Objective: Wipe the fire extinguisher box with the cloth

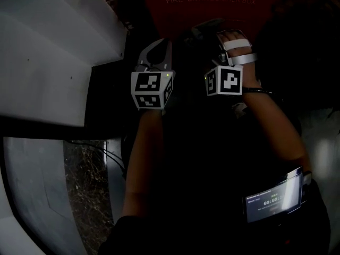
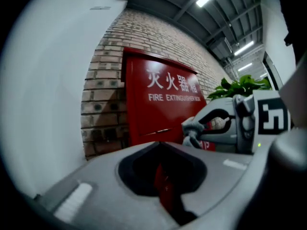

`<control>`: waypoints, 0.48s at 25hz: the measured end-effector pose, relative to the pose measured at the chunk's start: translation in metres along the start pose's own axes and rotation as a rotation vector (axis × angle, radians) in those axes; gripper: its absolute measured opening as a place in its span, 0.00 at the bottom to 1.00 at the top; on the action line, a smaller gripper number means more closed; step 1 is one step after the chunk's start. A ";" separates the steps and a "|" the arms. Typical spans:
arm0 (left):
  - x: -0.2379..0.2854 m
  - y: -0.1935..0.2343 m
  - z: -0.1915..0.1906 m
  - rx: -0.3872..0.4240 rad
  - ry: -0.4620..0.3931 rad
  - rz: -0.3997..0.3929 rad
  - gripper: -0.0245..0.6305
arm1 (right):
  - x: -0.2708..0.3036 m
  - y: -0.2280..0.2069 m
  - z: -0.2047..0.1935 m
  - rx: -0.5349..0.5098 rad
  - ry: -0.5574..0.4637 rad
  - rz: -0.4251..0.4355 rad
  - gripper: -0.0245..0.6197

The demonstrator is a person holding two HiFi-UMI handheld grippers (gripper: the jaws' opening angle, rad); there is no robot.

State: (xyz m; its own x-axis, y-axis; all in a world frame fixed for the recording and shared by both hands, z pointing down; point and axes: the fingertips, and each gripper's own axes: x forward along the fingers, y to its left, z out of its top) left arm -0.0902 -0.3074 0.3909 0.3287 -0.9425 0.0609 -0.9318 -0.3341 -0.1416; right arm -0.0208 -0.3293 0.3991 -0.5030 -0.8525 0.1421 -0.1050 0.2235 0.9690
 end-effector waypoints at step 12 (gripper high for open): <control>-0.019 0.070 -0.006 -0.203 -0.081 0.126 0.04 | 0.063 0.022 0.088 -0.022 -0.049 0.074 0.10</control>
State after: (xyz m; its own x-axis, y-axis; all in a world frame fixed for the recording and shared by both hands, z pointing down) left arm -0.1623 -0.3129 0.3855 0.2118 -0.9770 -0.0254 -0.9753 -0.2130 0.0583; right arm -0.1301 -0.3366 0.4117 -0.5502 -0.8098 0.2039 -0.0474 0.2741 0.9605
